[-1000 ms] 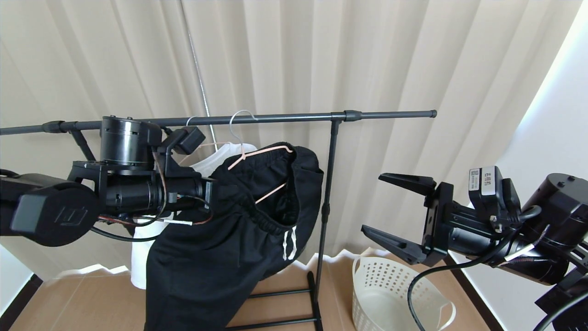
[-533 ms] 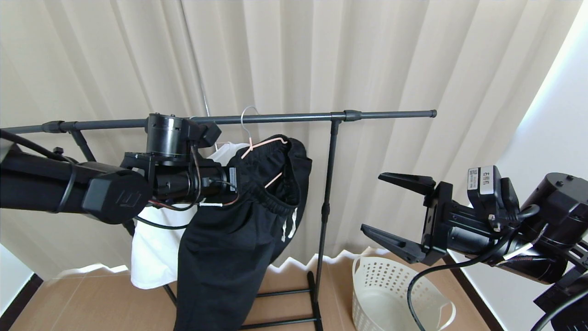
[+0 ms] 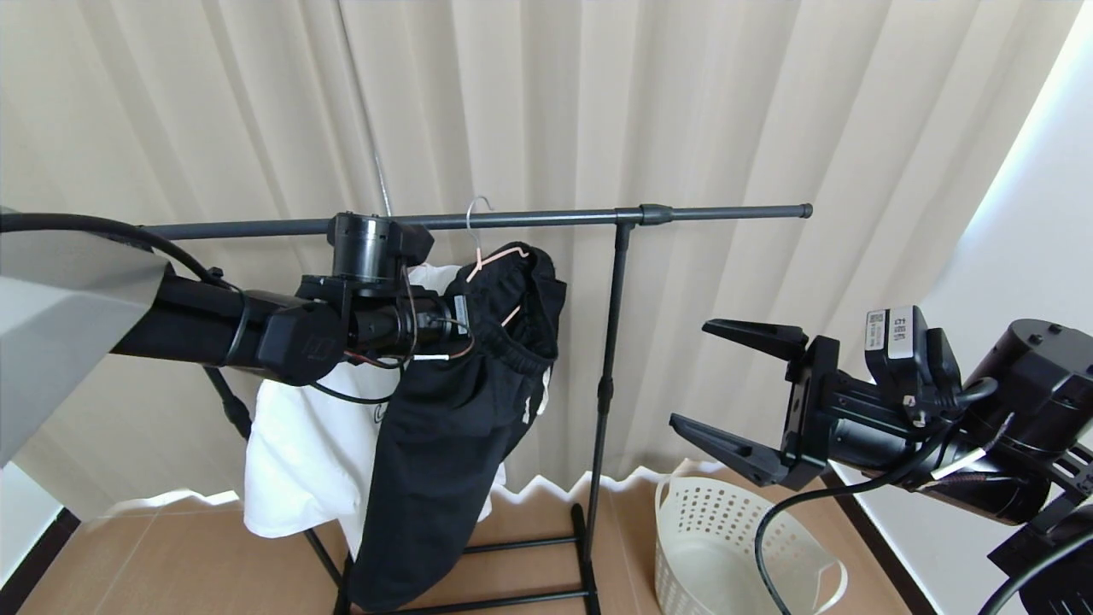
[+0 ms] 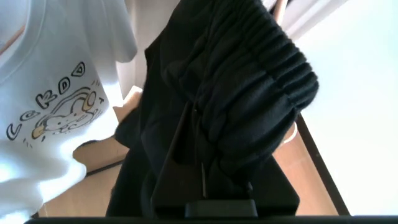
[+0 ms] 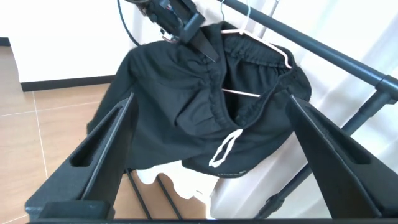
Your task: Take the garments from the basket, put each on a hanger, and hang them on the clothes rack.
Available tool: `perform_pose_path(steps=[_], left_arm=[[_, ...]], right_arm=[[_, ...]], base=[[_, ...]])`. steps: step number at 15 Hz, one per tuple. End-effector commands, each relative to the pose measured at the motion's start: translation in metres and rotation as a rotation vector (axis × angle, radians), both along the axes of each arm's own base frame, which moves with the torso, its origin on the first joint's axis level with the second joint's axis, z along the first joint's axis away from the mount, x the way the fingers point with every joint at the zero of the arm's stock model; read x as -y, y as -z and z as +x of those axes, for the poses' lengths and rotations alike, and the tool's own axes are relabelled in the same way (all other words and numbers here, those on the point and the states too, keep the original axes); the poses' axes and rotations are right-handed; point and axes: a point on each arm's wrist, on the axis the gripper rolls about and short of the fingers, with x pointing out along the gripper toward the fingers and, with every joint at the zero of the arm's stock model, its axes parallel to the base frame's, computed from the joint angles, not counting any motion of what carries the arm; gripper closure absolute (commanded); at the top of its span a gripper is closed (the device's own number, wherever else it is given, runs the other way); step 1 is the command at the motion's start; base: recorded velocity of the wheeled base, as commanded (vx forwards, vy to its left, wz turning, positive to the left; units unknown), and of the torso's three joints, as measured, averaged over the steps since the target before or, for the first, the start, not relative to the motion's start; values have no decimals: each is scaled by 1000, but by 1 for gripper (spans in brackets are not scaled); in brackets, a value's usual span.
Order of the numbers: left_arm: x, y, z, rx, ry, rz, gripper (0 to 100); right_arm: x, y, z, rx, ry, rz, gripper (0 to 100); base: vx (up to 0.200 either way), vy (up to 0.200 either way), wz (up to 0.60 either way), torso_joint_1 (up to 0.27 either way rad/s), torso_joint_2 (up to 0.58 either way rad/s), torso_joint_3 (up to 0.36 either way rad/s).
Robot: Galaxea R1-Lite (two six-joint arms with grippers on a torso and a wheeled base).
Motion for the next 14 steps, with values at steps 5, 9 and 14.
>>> perform_pose_path(steps=[5, 9, 14], left_arm=[[1, 9, 36, 22, -46, -39, 100], [0, 16, 52, 32, -62, -43, 100], [0, 19, 66, 51, -82, -56, 100]], right_arm=[[0, 0, 2, 0, 2, 0, 0], [0, 0, 2, 0, 2, 0, 0], [1, 1, 3, -1, 8, -1, 0]], base=[[0, 0, 0, 0, 0, 0], [0, 0, 0, 0, 0, 0], [0, 0, 0, 0, 0, 0]])
